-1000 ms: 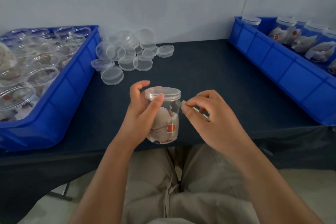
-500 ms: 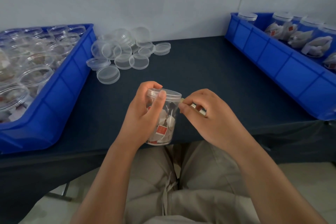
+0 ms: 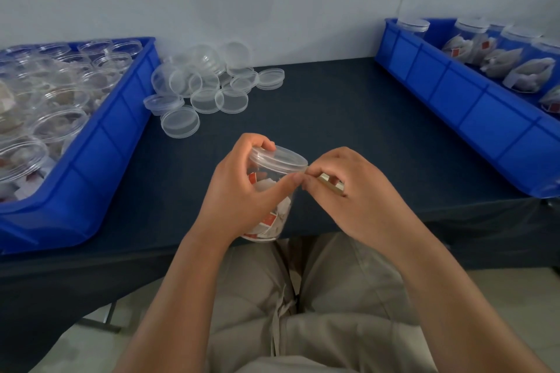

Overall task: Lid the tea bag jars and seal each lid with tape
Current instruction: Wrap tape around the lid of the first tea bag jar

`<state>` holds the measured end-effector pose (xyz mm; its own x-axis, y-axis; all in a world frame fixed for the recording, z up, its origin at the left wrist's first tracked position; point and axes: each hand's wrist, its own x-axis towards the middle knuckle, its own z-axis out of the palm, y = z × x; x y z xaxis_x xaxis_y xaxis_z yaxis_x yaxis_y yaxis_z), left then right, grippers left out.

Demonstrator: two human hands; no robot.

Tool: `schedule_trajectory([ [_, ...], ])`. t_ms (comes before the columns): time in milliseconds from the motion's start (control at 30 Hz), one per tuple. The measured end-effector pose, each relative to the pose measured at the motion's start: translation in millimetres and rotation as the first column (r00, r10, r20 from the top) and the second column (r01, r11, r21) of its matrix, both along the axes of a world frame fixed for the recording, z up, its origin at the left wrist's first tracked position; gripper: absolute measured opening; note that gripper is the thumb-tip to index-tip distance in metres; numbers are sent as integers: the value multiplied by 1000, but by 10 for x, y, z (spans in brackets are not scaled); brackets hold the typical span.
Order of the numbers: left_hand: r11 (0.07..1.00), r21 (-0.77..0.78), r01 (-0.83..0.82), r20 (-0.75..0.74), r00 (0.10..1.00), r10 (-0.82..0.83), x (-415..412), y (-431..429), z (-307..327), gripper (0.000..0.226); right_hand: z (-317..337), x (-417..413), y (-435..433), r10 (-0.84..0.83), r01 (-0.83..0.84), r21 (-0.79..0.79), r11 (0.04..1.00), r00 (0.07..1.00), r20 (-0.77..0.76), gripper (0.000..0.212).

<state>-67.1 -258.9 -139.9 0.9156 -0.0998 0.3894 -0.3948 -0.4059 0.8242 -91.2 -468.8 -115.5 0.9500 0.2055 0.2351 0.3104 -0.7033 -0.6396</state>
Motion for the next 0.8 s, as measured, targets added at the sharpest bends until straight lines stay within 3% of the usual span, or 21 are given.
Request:
schedule_trajectory([
  [400, 992, -97, 83, -105, 990, -93, -9, 45, 37, 41, -16, 2, 12, -15, 16, -52, 999, 1000, 16, 29],
  [700, 981, -184, 63, -102, 991, -83, 36, 93, -5, 36, -11, 27, -108, 90, -101, -115, 988, 991, -99, 30],
  [800, 984, -175, 42, -92, 994, -58, 70, 113, -29, 34, -15, 45, -175, 169, -207, -147, 967, 957, -235, 31],
])
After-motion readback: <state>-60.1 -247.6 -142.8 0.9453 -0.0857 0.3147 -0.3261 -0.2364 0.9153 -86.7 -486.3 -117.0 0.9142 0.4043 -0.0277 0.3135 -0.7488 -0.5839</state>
